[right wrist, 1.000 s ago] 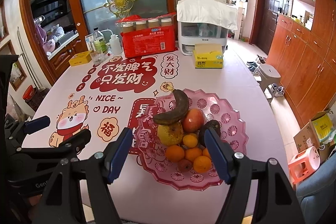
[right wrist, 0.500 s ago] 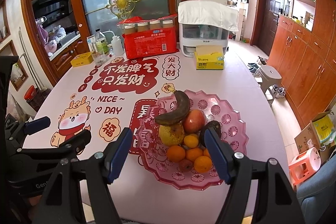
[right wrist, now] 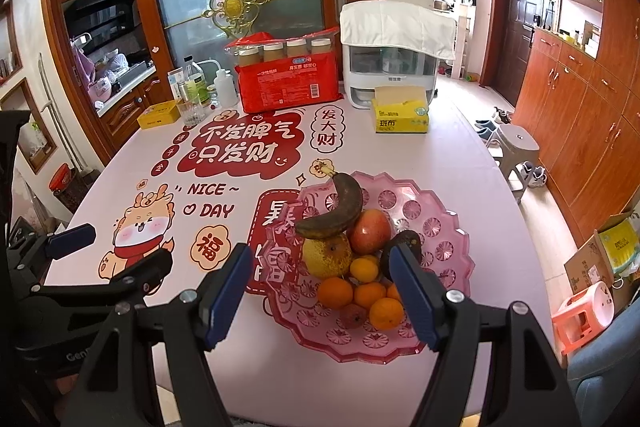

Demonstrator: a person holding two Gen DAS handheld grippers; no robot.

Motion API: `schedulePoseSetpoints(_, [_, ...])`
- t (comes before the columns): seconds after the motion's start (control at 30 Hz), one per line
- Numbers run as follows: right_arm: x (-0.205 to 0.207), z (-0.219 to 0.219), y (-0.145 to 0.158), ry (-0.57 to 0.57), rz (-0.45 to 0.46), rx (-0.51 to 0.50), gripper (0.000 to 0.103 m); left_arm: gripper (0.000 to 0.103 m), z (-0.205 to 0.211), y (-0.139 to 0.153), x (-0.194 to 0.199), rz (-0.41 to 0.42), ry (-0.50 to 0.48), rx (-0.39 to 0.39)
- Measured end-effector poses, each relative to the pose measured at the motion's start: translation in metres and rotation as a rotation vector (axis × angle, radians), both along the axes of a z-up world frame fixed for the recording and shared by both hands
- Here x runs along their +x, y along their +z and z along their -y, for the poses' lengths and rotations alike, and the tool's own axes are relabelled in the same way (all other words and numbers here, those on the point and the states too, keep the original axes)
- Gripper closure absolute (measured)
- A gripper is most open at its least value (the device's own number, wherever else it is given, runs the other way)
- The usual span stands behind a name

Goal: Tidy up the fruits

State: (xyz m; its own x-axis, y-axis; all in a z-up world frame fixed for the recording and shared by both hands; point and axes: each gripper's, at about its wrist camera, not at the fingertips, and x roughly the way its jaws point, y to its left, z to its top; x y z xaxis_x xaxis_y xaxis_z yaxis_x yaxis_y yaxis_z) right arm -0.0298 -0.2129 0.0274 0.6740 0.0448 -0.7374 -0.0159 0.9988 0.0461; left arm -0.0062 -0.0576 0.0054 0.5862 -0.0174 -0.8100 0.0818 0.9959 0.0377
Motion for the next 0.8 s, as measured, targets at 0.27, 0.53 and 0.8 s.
schedulePoseSetpoints(0.27, [0.0004,0.0003,0.0003,0.002,-0.001,0.003,0.031,0.006,0.0017,0.0025,-0.0009,-0.008,0.008,0.000])
schedulePoseSetpoints(0.53, [0.0008,0.0010,-0.0009,0.002,-0.003,0.009,0.031,0.006,0.0020,0.0021,-0.0008,-0.008,0.008,0.001])
schedulePoseSetpoints(0.8, [0.0002,-0.0002,-0.0023,0.003,-0.001,0.011,0.031,0.006,0.0016,0.0011,-0.0012,-0.008,0.009,0.004])
